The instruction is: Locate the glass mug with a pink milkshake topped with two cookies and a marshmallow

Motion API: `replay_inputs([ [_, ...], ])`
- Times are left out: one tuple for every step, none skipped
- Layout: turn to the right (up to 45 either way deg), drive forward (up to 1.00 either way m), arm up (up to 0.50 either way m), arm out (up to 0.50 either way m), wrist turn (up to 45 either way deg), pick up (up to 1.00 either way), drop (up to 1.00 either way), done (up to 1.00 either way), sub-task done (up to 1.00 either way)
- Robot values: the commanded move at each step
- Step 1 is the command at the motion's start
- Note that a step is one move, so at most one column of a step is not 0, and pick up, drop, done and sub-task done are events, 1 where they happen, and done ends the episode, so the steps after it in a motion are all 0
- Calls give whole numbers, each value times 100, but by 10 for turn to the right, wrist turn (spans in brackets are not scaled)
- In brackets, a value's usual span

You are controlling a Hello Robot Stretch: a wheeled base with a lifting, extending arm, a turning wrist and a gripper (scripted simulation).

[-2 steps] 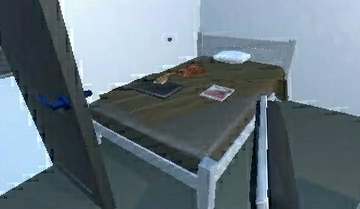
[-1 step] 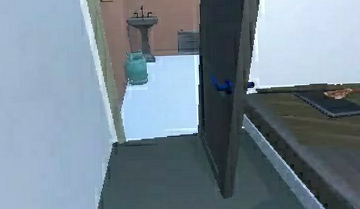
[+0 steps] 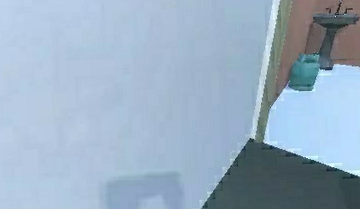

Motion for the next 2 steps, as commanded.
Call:
replay_inputs([
  [-240,0,0,0,0,0,0,0,0],
  [0,5,0,0,0,0,0,0,0],
])
